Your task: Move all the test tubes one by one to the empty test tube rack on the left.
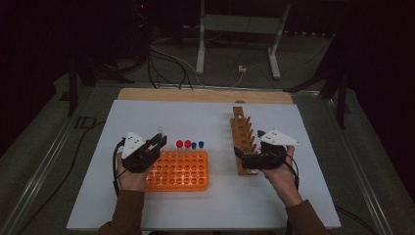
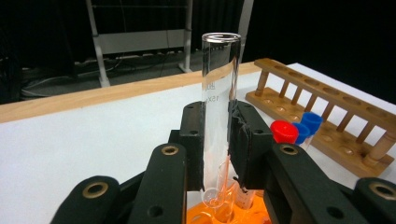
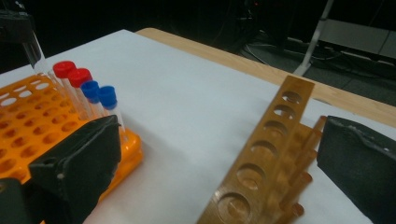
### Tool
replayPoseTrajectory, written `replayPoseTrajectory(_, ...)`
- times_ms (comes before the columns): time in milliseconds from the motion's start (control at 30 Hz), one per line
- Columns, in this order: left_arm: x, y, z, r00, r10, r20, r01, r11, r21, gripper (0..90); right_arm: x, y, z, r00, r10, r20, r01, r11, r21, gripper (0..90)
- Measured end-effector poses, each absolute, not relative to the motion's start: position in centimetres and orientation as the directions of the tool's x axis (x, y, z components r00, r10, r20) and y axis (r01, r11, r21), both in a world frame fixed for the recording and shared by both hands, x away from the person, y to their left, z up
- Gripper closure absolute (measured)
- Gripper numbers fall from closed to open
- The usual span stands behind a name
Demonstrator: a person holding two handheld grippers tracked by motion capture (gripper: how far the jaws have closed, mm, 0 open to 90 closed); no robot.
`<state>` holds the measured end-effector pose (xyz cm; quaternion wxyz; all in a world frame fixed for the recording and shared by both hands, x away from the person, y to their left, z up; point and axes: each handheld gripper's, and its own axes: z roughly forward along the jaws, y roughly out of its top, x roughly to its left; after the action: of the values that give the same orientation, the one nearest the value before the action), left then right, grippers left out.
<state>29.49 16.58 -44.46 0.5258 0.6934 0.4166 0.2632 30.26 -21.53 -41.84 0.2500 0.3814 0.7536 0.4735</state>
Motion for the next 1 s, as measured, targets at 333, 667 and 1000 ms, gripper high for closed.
replayPoseTrajectory(333,30.0,16.2,-45.6,0.511,0.857,-0.070,0.332,-0.122,0.935,76.7,29.9,-22.9,-42.0,-0.562,0.827,-0.006,0.343,0.240,0.908,0.2)
replayPoseTrajectory(667,30.3,15.8,-46.3,0.508,0.858,-0.070,0.352,-0.133,0.926,76.5,29.7,-23.2,-42.2,-0.557,0.831,0.004,0.345,0.227,0.911,0.2)
replayPoseTrajectory(1000,30.3,16.0,-46.7,0.504,0.859,-0.089,0.367,-0.120,0.922,76.5,29.5,-23.3,-42.6,-0.553,0.833,0.016,0.352,0.216,0.911,0.2)
